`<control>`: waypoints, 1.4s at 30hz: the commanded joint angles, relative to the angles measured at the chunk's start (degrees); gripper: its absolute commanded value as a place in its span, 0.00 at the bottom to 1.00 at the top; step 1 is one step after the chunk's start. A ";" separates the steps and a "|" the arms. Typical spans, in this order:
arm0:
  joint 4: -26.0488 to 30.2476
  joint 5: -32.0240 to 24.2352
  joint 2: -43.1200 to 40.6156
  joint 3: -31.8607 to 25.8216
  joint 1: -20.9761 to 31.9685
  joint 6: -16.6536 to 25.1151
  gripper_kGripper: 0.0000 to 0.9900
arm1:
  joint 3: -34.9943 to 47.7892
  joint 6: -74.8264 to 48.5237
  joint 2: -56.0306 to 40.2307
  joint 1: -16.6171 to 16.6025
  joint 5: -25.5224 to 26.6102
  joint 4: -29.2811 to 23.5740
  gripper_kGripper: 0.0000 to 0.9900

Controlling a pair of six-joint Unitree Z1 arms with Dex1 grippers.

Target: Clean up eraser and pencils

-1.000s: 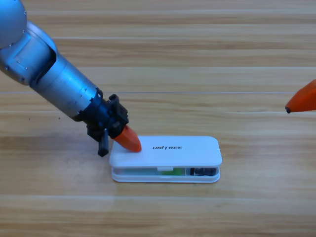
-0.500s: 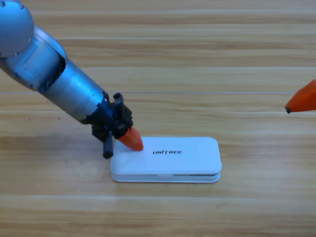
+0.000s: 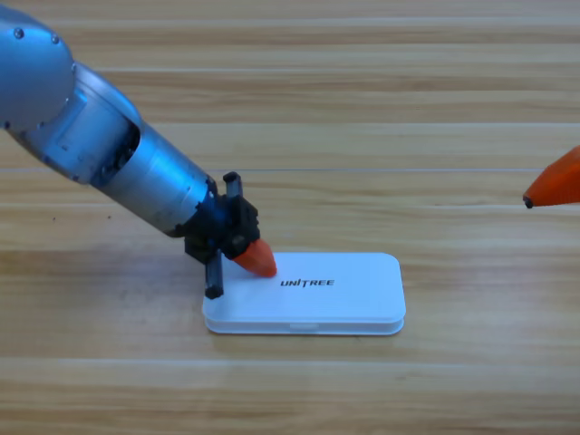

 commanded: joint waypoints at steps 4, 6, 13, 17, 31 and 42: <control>-3.29 0.96 8.13 6.99 -3.75 0.48 0.00 | 1.92 -0.24 0.88 -1.28 0.80 -0.72 0.97; -2.85 0.96 7.08 7.08 -3.66 0.13 0.00 | 1.92 -0.24 0.88 -1.28 0.80 -0.72 0.97; 14.64 0.96 -4.97 -1.18 -3.66 -0.22 0.00 | 1.92 -0.24 1.06 -1.28 0.80 -0.90 0.97; 29.32 1.40 -15.25 -8.74 -3.66 -0.05 0.55 | 1.92 -0.24 1.06 -1.28 0.89 -0.90 0.97; 43.03 1.57 -35.38 -17.44 -13.51 -3.30 1.00 | 1.92 -0.24 1.23 -1.28 0.97 -0.90 0.97; 44.08 0.34 -37.05 -17.27 -19.31 -4.88 1.00 | 2.01 -0.24 1.23 -1.28 0.97 -0.90 0.97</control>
